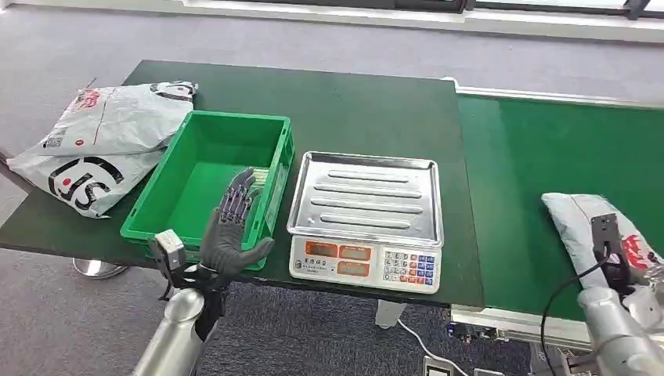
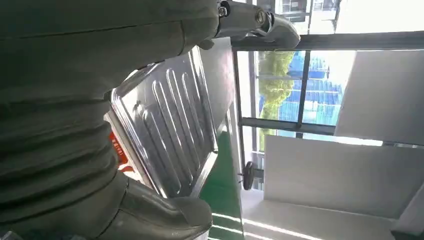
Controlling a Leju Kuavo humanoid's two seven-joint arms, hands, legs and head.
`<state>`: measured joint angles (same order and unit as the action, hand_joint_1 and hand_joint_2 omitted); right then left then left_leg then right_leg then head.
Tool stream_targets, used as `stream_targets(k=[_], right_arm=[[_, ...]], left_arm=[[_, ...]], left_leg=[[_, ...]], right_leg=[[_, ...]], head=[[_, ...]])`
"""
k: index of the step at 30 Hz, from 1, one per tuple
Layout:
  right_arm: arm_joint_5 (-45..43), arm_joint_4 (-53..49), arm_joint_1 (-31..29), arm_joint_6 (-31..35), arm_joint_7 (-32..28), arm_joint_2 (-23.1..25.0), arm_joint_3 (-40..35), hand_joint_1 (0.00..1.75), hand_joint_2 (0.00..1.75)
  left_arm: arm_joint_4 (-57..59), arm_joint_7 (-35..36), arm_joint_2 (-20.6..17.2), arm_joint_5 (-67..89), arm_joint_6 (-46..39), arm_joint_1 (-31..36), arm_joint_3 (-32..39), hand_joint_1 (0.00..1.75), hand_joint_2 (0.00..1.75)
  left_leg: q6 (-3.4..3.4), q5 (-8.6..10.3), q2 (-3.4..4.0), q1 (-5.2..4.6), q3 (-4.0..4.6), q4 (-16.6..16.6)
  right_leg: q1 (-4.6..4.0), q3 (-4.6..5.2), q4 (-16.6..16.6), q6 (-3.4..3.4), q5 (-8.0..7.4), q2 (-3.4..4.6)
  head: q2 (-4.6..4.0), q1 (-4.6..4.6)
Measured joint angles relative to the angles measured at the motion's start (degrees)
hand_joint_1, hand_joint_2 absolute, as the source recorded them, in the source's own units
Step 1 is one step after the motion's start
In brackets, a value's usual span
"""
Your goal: Moved the parcel from conveyor to table for the left to box.
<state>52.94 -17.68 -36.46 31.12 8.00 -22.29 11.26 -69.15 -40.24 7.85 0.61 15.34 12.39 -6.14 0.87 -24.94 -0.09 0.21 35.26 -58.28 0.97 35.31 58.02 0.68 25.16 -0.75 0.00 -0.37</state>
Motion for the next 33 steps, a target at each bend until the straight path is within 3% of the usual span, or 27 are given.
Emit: stream_targets(k=[14, 21, 25, 33], right_arm=[[9.2, 0.8, -1.5, -6.4, 5.5, 1.1, -1.9, 0.00, 1.75], [11.7, 1.2, -2.1, -14.8, 8.1, 1.9, -4.3, 0.00, 1.75], [12.5, 1.4, -2.7, -26.2, 9.6, 2.4, -5.2, 0.00, 1.75], [13.0, 1.4, -2.7, -30.6, 10.6, 3.0, -5.8, 0.00, 1.75]], left_arm=[[1.1, 0.0, 0.1, 0.0, 0.0, 1.1, 0.0, 0.00, 1.75], [1.7, 0.0, 0.2, 0.0, 0.0, 1.6, 0.0, 0.00, 1.75], [2.2, 0.0, 0.3, 0.1, 0.1, 2.1, 0.0, 0.00, 1.75], [2.7, 0.0, 0.3, 0.1, -0.1, 2.7, 0.0, 0.00, 1.75]], left_leg=[[0.00, 0.01, -0.01, 0.00, 0.01, 0.0], [-0.01, 0.01, -0.03, 0.00, 0.01, 0.0], [0.00, 0.01, -0.01, 0.00, 0.00, 0.0], [-0.01, 0.01, -0.02, 0.00, 0.00, 0.0]], right_leg=[[-0.01, -0.02, 0.0, 0.00, 0.00, -0.01], [0.00, -0.02, 0.0, 0.00, 0.00, -0.04], [-0.01, -0.01, 0.0, 0.00, -0.01, -0.01], [-0.01, -0.02, 0.0, 0.00, 0.00, -0.03]], head=[[0.00, 0.00], [0.00, 0.00], [0.00, 0.00], [0.00, 0.00]])
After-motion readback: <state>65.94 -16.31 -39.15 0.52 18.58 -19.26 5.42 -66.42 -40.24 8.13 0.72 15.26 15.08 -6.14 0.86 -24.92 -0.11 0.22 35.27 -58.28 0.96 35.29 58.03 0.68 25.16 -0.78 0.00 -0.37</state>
